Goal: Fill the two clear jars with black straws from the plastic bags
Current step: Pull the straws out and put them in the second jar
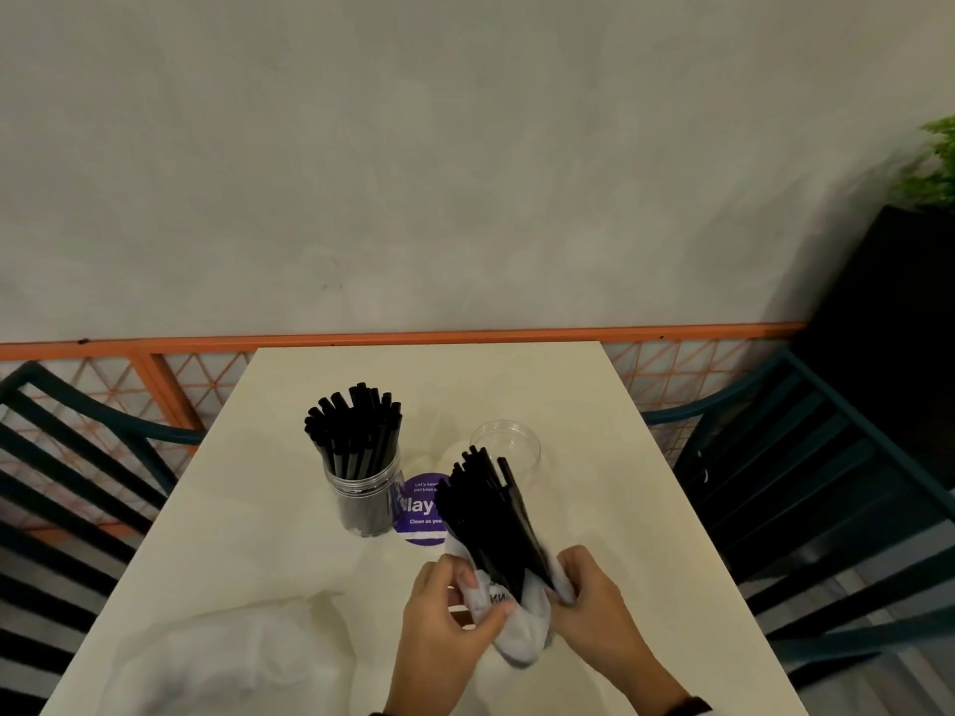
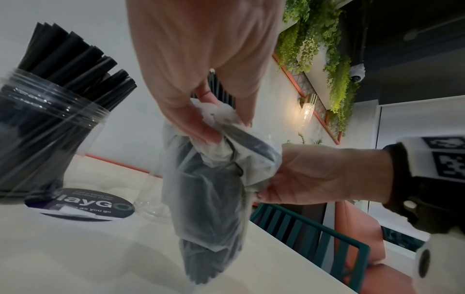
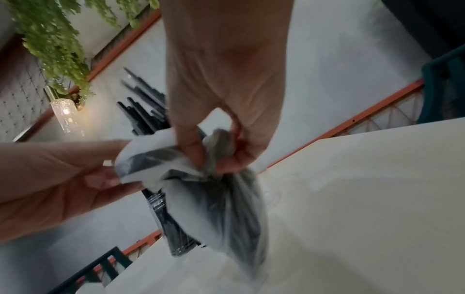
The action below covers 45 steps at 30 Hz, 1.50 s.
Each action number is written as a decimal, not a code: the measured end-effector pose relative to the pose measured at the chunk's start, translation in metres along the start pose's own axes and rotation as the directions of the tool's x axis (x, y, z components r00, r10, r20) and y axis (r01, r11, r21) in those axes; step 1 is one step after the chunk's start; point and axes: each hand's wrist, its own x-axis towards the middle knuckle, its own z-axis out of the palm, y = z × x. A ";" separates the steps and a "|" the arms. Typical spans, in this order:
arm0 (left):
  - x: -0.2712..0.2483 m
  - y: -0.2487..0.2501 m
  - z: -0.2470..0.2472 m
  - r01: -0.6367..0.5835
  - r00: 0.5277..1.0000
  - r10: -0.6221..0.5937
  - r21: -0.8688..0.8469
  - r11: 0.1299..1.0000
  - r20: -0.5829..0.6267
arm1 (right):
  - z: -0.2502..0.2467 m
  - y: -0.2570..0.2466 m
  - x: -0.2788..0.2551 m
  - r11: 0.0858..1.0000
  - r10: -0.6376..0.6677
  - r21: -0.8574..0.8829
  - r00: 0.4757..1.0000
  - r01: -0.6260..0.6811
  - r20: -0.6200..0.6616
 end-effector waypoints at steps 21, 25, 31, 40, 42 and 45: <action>0.002 -0.001 -0.002 -0.077 0.995 0.082 0.086 0.993 -0.062 | 0.001 -0.005 -0.020 0.987 -0.160 0.032 0.958 0.157 0.237; -0.004 -0.001 0.000 -0.114 0.994 0.114 0.069 0.991 0.003 | -0.006 0.002 -0.016 0.977 -0.122 0.196 0.977 0.086 0.177; -0.006 0.029 -0.013 -0.093 0.994 0.087 0.092 0.991 0.066 | -0.011 0.025 -0.004 0.972 -0.053 0.231 0.998 0.047 0.021; 0.033 0.083 0.011 -0.317 0.944 0.312 0.533 0.785 0.104 | 0.004 0.028 -0.001 0.982 -0.057 0.181 0.998 0.055 0.003; 0.038 0.078 0.023 -0.232 0.973 0.180 0.613 0.755 0.147 | 0.005 0.033 0.001 0.990 -0.043 0.132 0.999 0.041 0.010; 0.042 0.074 0.032 -0.170 0.978 0.035 0.699 0.695 0.203 | 0.008 0.045 -0.001 0.995 -0.007 0.098 1.000 0.005 0.017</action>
